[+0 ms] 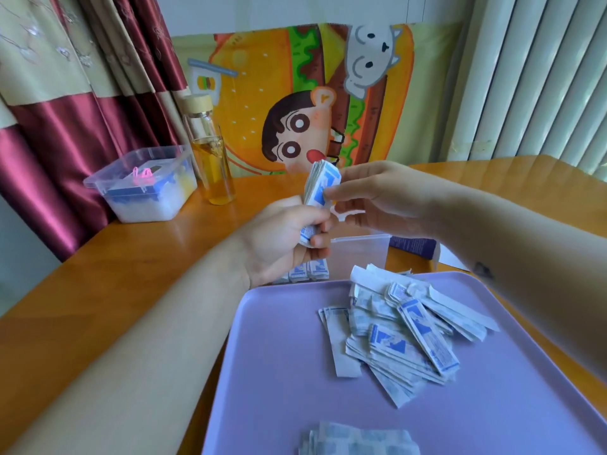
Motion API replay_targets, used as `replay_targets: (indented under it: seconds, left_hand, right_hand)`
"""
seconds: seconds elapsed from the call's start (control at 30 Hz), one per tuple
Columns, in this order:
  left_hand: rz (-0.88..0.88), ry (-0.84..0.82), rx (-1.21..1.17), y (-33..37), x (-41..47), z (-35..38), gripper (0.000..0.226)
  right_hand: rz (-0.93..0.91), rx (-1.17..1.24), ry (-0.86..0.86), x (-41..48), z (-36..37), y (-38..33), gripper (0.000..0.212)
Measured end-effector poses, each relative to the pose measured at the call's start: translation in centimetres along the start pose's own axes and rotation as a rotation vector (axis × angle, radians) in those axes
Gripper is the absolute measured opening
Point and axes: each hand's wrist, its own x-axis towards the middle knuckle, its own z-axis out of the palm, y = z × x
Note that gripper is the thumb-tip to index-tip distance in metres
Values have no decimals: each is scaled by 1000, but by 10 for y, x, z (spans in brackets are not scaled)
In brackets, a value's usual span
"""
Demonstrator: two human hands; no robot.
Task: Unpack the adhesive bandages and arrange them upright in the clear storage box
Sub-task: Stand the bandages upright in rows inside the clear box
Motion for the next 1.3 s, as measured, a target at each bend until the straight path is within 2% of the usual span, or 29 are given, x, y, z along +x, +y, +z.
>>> replay_targets:
  seconds: [0.13,0.23,0.3,0.4,0.47,0.53,0.6,0.67,0.73,0.83,0.93,1.0,1.07,1.17,1.2,1.3]
  left_hand:
    - [-26,-73,6,0,24,-16,18]
    - [-56,-151,-4,-2,39,-28,18]
    - [-67,-159,16,-4,52,-34,20]
    - [-68,-131,14,-7,69,-37,19]
    - [-108,-99,95,-8,80,-42,16]
    - [-184,-69,442,-10,91,-54,17]
    - [-237,-68,909,-12,100,-63,26]
    - [-262,-156,1211,-15,106,-63,33]
    - [-308,-262,1382,-21,110,-55,40]
    - [-394,-373,1512,-27,117,-46,40]
    - [-442,-436,1560,-29,122,-47,21]
    - [-462,-452,1582,-30,124,-49,24]
    - [-472,-440,1577,-32,124,-51,26]
    - [-456,-443,1598,-33,123,-53,32]
    - [-450,-445,1598,-33,123,-53,32]
    - [-438,-452,1615,-32,122,-51,31]
  right_hand:
    - [68,119,-81,22,-8,4,25]
    - [87,85,-120,33,-13,8,20]
    - [58,66,-91,43,-15,12,9]
    - [-6,57,2,57,-18,15,7]
    - [-6,30,80,66,-24,15,6]
    - [56,-178,223,75,-34,17,3]
    - [164,-530,283,81,-40,21,9]
    - [306,-737,178,86,-36,28,12]
    - [444,-804,68,93,-28,36,13]
    - [560,-888,-14,104,-19,48,22]
    - [568,-873,-14,107,-16,55,30]
    - [562,-897,-13,107,-14,58,32]
    - [563,-955,-51,108,-11,61,30]
    - [593,-1035,-122,108,-7,65,12]
    - [612,-1070,-118,108,-5,66,12]
    - [509,-1356,-86,108,-1,67,38]
